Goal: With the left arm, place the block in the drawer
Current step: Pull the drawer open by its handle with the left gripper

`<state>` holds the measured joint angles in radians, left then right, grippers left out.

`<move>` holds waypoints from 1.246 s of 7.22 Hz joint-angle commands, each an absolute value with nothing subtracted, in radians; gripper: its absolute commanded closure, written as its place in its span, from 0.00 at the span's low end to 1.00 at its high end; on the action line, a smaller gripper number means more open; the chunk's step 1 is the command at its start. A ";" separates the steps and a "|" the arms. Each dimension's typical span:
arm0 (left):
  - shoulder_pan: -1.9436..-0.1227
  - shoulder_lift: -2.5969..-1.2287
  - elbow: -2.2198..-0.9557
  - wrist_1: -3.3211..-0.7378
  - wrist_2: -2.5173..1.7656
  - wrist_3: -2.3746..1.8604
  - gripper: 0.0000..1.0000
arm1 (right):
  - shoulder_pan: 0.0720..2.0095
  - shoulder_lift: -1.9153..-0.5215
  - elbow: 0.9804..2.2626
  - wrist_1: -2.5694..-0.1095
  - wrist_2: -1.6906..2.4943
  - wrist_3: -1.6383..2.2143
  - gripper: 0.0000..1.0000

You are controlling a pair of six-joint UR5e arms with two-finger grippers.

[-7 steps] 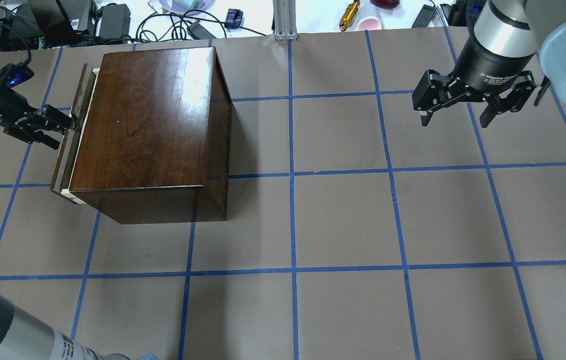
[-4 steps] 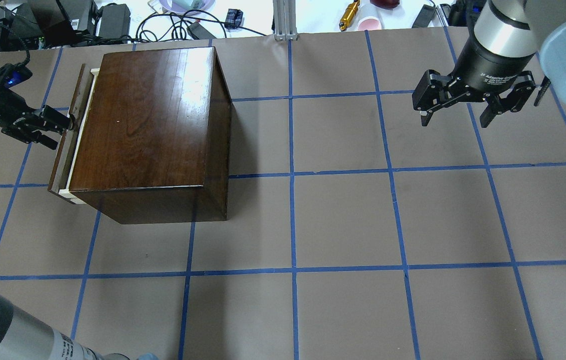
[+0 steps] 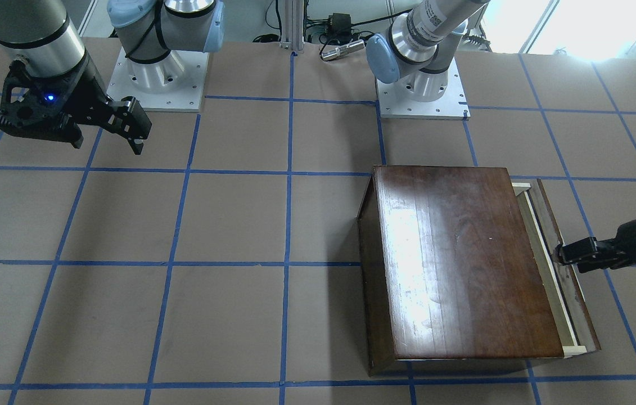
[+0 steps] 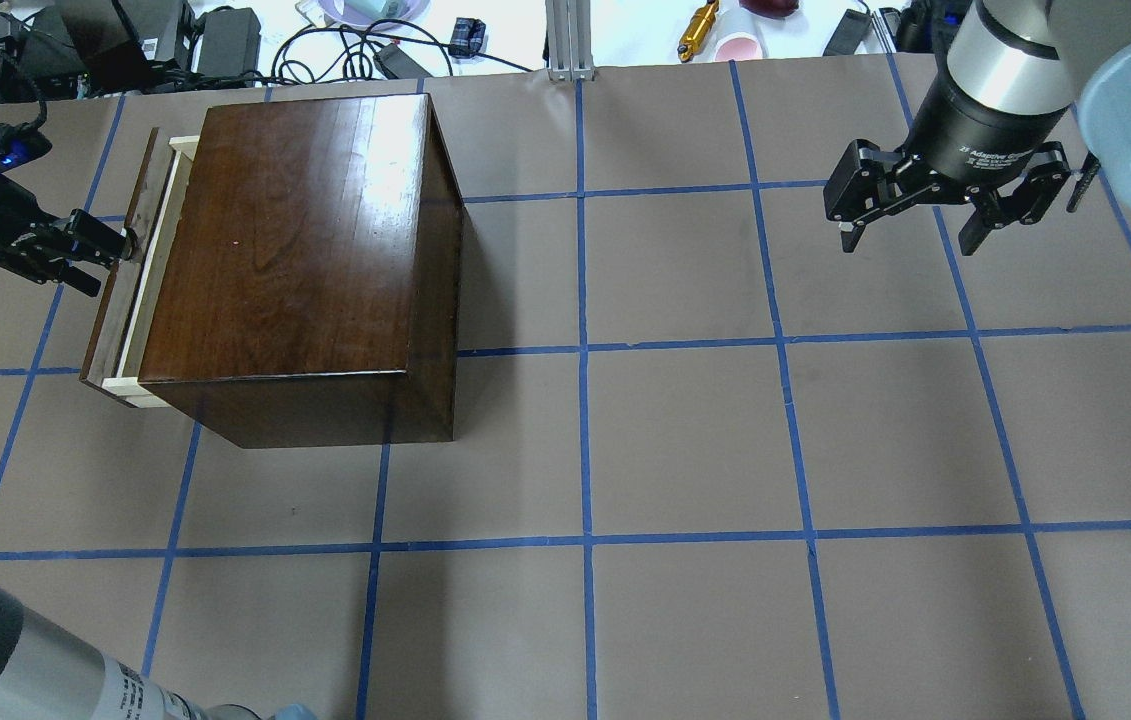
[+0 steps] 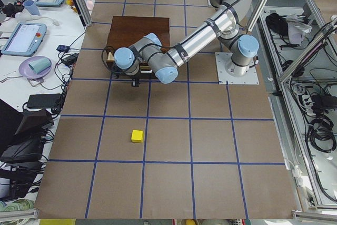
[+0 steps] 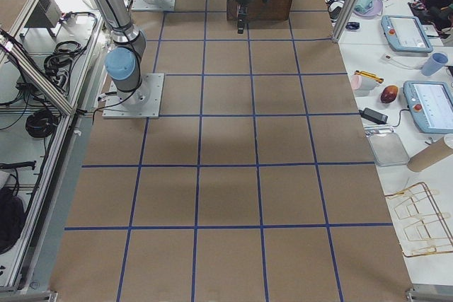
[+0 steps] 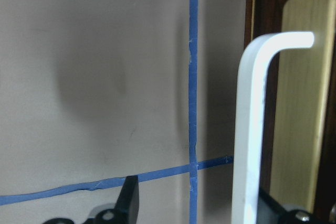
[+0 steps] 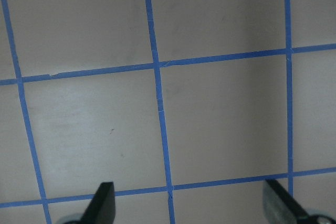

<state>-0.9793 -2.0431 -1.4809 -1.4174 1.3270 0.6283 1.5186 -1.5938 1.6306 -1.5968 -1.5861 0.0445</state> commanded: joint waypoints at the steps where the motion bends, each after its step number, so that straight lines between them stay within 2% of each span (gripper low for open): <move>1: -0.979 -2.045 -1.479 -1.417 1.331 0.629 0.29 | 1.519 -1.594 1.631 -1.597 -1.586 0.044 0.00; 9: -0.937 -2.062 -1.448 -1.416 1.377 0.704 0.29 | 1.519 -1.594 1.631 -1.597 -1.586 0.044 0.00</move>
<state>-0.9400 -2.0613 -1.4494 -1.4170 1.3720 0.7032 1.5186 -1.5938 1.6306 -1.5969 -1.5861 0.0445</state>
